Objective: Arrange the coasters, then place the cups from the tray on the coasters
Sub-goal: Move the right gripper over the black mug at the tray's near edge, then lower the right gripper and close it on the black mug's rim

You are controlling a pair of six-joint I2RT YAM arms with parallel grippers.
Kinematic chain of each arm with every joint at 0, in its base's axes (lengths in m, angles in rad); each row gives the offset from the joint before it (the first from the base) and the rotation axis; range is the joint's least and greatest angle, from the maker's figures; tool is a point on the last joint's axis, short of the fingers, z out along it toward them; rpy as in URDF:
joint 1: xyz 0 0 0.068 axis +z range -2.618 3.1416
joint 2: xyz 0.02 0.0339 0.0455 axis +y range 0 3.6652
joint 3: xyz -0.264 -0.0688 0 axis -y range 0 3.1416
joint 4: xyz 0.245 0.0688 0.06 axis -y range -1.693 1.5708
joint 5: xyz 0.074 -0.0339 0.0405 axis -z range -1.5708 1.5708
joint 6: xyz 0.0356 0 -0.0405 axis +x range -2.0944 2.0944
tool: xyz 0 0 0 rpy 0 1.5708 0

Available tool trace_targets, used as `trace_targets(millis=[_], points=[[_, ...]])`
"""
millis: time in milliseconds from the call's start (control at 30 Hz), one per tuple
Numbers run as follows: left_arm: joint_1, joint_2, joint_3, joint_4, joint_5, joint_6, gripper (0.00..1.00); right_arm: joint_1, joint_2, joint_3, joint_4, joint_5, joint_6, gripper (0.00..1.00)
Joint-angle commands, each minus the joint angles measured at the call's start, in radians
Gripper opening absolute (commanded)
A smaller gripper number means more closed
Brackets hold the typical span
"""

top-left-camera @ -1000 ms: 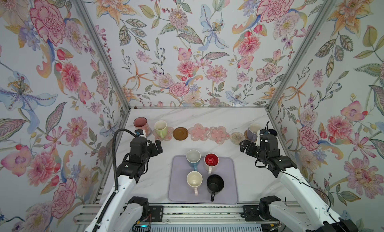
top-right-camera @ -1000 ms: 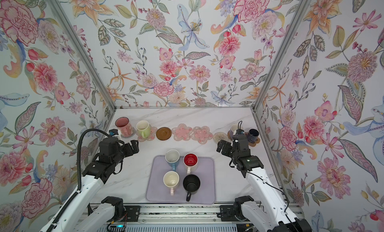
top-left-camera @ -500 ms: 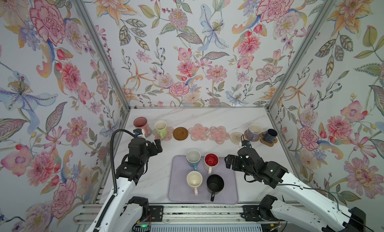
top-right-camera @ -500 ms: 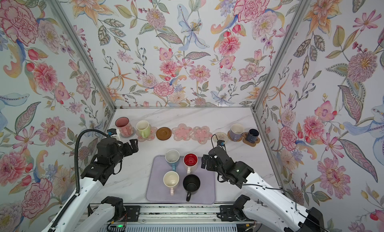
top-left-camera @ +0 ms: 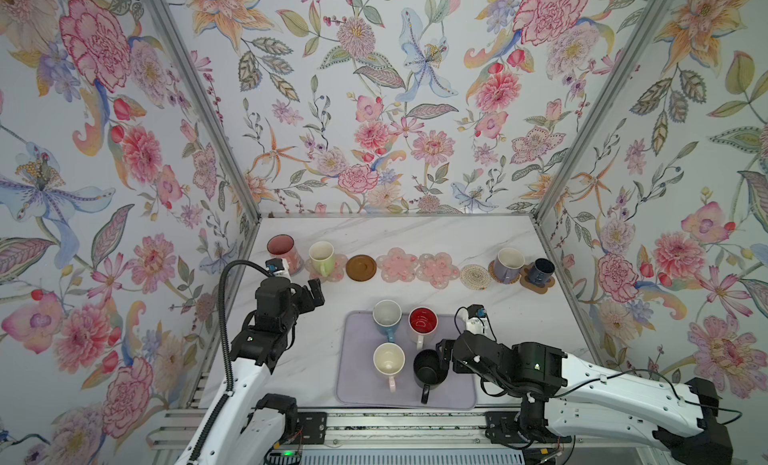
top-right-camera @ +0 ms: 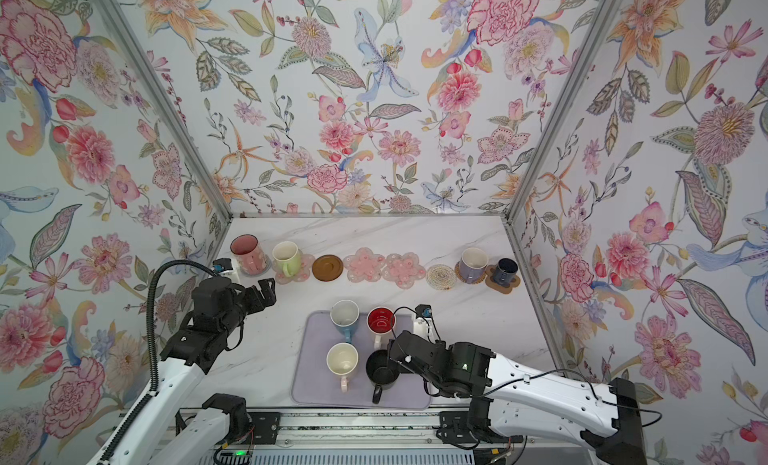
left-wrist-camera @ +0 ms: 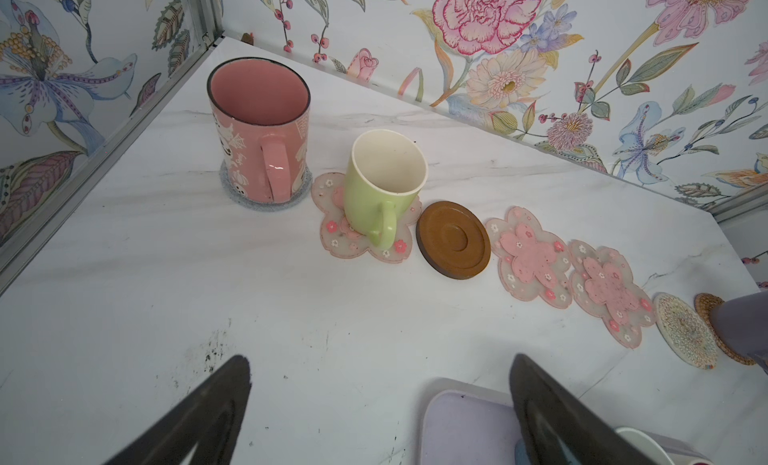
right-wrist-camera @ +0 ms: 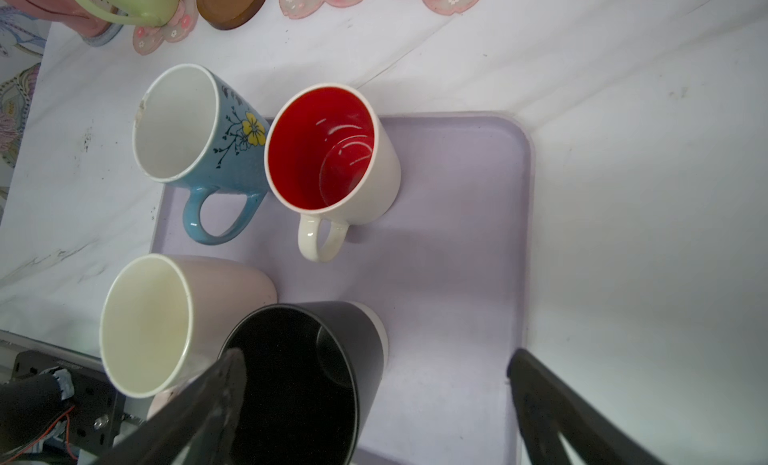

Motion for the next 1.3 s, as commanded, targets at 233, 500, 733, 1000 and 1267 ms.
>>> trace_targets(millis=[233, 500, 733, 1000, 1267], points=[[0.009, -0.017, -0.016, 0.009, -0.008, -0.01, 0.99, 0.247, 0.09, 0.031, -0.048, 0.065, 0.243, 0.99], [0.009, -0.029, -0.022, 0.012, -0.011, -0.015, 0.99, 0.364, 0.16, 0.033, -0.064, 0.055, 0.351, 0.99], [0.008, -0.039, -0.023, 0.01, -0.008, -0.016, 0.99, 0.373, 0.247, 0.057, -0.064, 0.064, 0.369, 0.99], [0.008, -0.041, -0.024, 0.01, -0.006, -0.016, 0.99, 0.371, 0.374, 0.107, -0.127, 0.05, 0.397, 0.99], [0.008, -0.046, -0.024, 0.009, -0.008, -0.018, 0.99, 0.348, 0.383, 0.06, -0.159, 0.036, 0.401, 0.95]])
